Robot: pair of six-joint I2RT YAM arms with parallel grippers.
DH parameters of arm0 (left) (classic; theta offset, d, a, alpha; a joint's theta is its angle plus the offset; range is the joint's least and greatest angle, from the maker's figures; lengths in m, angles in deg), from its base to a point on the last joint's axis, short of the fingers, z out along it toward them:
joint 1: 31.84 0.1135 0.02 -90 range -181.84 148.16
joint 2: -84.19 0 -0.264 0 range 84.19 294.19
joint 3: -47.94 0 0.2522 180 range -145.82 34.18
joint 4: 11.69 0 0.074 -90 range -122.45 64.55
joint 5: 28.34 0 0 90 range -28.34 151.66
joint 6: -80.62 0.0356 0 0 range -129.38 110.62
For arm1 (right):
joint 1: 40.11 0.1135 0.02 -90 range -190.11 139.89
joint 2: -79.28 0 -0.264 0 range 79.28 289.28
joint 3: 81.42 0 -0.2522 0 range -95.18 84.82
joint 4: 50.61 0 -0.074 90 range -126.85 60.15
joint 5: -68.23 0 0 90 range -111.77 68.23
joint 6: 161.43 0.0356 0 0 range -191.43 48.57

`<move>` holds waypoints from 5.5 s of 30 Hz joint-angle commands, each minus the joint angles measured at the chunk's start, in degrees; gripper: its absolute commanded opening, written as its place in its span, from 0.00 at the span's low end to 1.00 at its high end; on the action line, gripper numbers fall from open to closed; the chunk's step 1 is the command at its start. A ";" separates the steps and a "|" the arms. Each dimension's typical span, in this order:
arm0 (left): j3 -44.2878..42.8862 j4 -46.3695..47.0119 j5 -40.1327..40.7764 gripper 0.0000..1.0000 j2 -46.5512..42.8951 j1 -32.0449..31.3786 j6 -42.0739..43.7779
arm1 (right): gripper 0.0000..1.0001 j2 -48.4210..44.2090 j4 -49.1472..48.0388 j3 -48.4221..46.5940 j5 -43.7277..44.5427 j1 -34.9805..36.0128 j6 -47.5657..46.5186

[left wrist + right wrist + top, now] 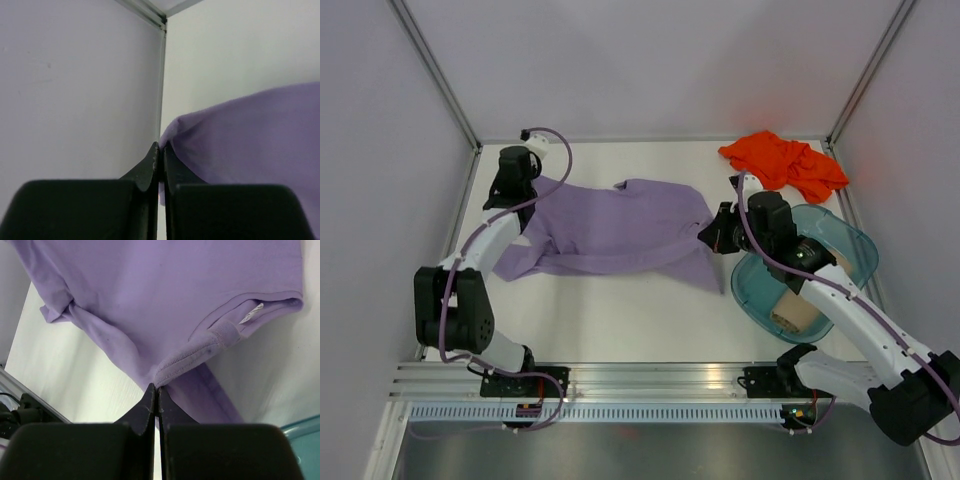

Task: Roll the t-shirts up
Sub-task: Flatten the tshirt

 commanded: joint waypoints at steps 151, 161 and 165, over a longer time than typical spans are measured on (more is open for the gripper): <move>6.83 -15.51 -15.04 0.37 10.72 0.86 4.72 | 0.00 17.12 -8.65 -15.08 6.21 -5.70 -5.08; 4.64 -21.06 -20.33 0.33 7.54 0.94 3.57 | 0.00 17.04 -8.64 -14.99 6.21 -5.70 -5.08; 3.58 -21.14 -16.89 0.33 12.72 1.03 4.54 | 0.00 16.86 -8.65 -14.99 5.85 -5.70 -4.90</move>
